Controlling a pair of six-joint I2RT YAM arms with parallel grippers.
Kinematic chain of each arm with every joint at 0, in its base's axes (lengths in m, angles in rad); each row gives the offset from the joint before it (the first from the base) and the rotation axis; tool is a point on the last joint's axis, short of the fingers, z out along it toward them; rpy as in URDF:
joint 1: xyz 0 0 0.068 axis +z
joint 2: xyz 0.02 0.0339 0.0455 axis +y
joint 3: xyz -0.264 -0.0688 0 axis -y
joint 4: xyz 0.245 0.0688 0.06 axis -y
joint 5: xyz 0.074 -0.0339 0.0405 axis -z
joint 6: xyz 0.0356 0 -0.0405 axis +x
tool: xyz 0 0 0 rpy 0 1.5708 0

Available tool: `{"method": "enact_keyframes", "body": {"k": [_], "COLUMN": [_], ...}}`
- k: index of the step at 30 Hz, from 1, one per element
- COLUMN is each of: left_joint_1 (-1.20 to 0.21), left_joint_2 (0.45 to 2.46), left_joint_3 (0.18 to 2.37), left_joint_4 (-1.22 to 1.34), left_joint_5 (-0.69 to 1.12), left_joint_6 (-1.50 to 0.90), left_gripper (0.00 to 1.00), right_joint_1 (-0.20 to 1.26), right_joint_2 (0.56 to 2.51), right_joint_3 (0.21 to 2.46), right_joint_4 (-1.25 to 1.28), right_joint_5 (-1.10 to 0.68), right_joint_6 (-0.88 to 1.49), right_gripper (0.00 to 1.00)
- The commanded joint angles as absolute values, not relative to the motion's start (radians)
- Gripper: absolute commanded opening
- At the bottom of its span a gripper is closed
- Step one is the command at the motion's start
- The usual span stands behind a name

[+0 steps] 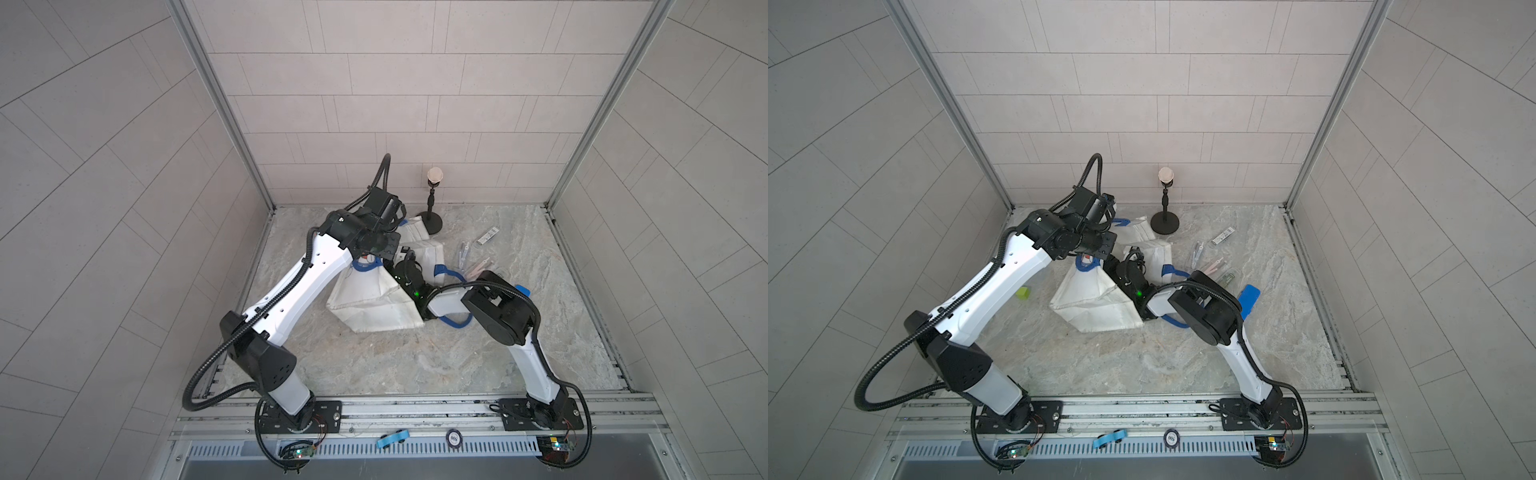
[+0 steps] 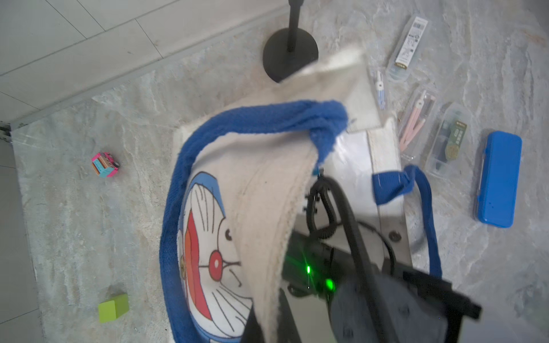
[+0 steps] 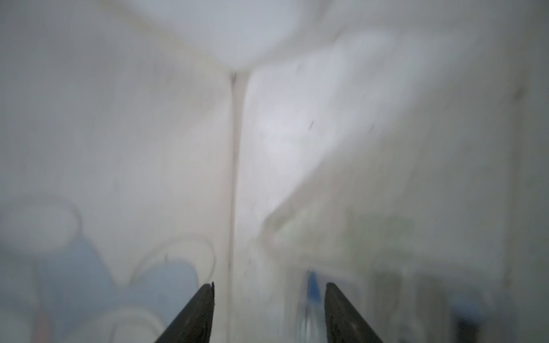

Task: Take out the compass set from the canvas bag
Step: Adjust the canvas bag at the center of the board.

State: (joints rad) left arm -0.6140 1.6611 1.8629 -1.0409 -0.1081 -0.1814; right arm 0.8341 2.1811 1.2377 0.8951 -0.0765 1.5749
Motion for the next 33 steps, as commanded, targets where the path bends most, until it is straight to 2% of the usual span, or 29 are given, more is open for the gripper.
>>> {"method": "enact_keyframes", "body": {"k": [1, 7, 18, 23, 29, 33], "left_joint_1": [-0.611, -0.615, -0.615, -0.615, -0.617, -0.624], "left_joint_2": [1.701, 1.686, 1.435, 1.397, 1.41, 1.419], "left_joint_3": [1.962, 1.924, 1.535, 1.486, 1.502, 1.506], "left_joint_4": [-0.956, -0.921, -0.915, -0.908, -0.902, -0.896], "left_joint_5": [-0.134, -0.047, -0.055, -0.056, -0.022, -0.018], "left_joint_6": [-0.154, -0.169, -0.172, -0.177, -0.174, -0.179], "left_gripper": [0.0, 0.0, 0.0, 0.0, 0.0, 0.0], "right_joint_1": [0.914, 0.95, 0.909, 0.897, 0.892, 0.891], "right_joint_2": [2.117, 2.087, 2.081, 2.097, 2.159, 2.133], "right_joint_3": [1.254, 1.193, 1.008, 1.006, 1.079, 1.057], "right_joint_4": [0.739, 0.773, 0.964, 0.973, 0.995, 0.884], "right_joint_5": [0.003, 0.205, 0.405, 0.405, 0.332, 0.269], "right_joint_6": [1.598, 1.615, 1.717, 1.73, 1.751, 1.859], "right_gripper": [0.64, 0.68, 0.72, 0.71, 0.64, 0.65]}}
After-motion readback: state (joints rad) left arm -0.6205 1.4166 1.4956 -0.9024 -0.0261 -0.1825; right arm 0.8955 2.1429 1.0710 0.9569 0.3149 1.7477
